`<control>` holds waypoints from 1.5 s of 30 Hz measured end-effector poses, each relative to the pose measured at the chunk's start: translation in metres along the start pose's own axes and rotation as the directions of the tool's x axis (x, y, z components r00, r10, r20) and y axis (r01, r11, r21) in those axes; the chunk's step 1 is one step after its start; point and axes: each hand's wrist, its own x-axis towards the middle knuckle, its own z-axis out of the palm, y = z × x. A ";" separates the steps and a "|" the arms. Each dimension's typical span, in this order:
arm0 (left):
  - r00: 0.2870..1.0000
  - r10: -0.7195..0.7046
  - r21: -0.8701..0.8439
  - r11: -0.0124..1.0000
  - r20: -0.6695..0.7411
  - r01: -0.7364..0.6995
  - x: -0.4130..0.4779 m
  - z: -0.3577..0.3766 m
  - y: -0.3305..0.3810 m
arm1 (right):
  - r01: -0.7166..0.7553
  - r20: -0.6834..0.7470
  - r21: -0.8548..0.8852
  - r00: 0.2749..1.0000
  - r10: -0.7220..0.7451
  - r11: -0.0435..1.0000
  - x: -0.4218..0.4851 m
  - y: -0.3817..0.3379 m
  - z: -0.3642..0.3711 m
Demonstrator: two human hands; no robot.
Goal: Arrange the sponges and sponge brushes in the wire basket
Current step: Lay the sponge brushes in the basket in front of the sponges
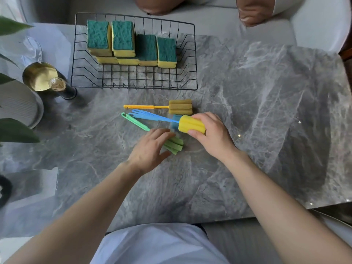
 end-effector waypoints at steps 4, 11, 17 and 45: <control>0.993 0.019 0.106 0.994 0.117 -0.031 0.017 0.003 -0.003 | -0.007 -0.040 0.070 0.999 0.010 0.997 -0.002 0.008 -0.014; 0.988 0.022 0.117 0.992 0.150 -0.040 0.030 0.001 -0.010 | 0.025 -0.087 0.113 0.996 -0.015 0.993 0.015 0.006 -0.032; 0.990 -0.059 0.033 0.998 0.130 0.055 0.019 -0.024 -0.011 | 0.093 -0.125 0.095 0.989 -0.081 0.991 0.072 -0.013 -0.040; 0.992 -0.012 0.121 0.992 -0.125 0.027 0.092 -0.158 -0.034 | 0.155 0.038 -0.442 0.987 -0.155 0.883 0.233 -0.003 0.007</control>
